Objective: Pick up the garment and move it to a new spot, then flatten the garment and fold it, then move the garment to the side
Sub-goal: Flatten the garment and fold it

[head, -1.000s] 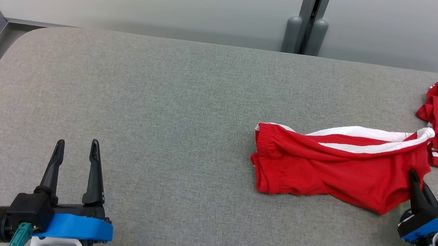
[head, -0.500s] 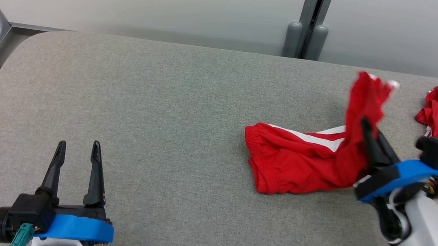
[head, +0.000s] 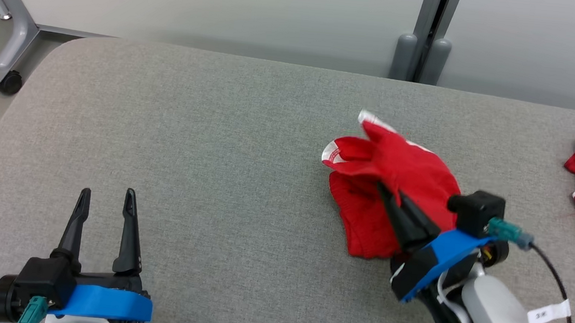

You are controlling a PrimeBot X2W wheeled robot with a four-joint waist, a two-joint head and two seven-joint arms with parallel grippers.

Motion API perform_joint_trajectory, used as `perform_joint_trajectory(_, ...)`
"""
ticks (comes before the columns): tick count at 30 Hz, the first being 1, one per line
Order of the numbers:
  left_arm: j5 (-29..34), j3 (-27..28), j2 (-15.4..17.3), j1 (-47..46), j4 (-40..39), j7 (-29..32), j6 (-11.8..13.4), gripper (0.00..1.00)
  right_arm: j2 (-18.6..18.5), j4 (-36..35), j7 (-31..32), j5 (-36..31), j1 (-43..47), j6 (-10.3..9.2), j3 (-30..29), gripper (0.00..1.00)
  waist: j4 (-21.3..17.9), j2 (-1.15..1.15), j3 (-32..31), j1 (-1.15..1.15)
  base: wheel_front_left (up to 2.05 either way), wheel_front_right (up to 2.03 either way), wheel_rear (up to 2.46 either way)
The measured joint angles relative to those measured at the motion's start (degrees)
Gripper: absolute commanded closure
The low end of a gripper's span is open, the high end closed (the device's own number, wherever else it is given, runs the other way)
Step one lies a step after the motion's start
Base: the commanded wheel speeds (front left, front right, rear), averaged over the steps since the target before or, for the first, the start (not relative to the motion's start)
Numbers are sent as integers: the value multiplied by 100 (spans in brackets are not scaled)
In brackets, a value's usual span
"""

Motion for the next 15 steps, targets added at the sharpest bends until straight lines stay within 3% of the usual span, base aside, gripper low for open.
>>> perform_joint_trajectory(15, -68, -103, -1, -44, 40, 0, 51, 0, 47, 322, -2, -49, 359, 0, 628, 100, 34, 0, 72, 0, 0, 0, 0)
